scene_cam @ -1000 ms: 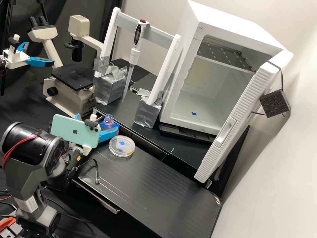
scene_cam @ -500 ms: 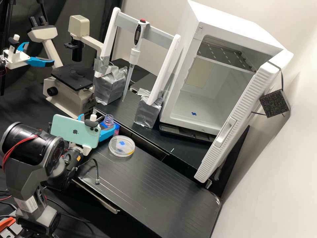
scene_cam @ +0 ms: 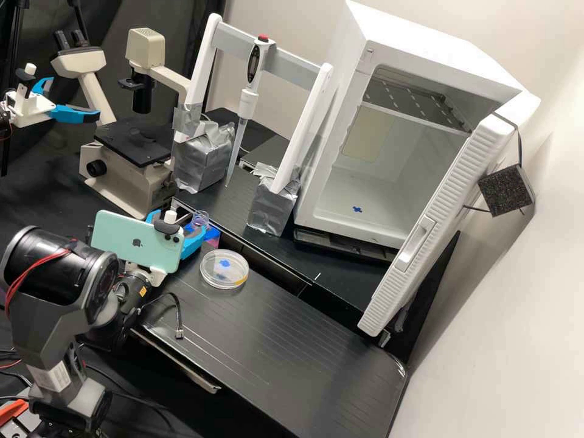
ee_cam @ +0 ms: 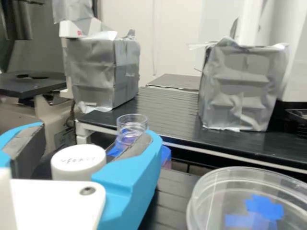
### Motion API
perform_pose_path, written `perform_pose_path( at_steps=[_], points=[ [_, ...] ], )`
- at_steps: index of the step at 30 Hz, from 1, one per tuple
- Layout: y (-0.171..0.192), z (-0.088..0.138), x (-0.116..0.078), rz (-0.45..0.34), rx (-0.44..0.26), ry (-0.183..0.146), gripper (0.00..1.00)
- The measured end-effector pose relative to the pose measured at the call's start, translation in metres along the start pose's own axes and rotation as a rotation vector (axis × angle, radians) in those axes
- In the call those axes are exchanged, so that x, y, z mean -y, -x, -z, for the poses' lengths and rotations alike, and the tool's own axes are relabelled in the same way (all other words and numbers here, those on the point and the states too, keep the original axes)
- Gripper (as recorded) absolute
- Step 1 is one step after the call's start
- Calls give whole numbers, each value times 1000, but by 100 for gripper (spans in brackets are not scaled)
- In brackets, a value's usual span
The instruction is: Close the bottle
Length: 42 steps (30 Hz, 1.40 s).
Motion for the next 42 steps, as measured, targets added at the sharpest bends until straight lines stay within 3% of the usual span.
perform_pose_path(
  at_steps=[42],
  points=[
    [3, 2, -1, -7, -11, 0, 0]
  ],
)
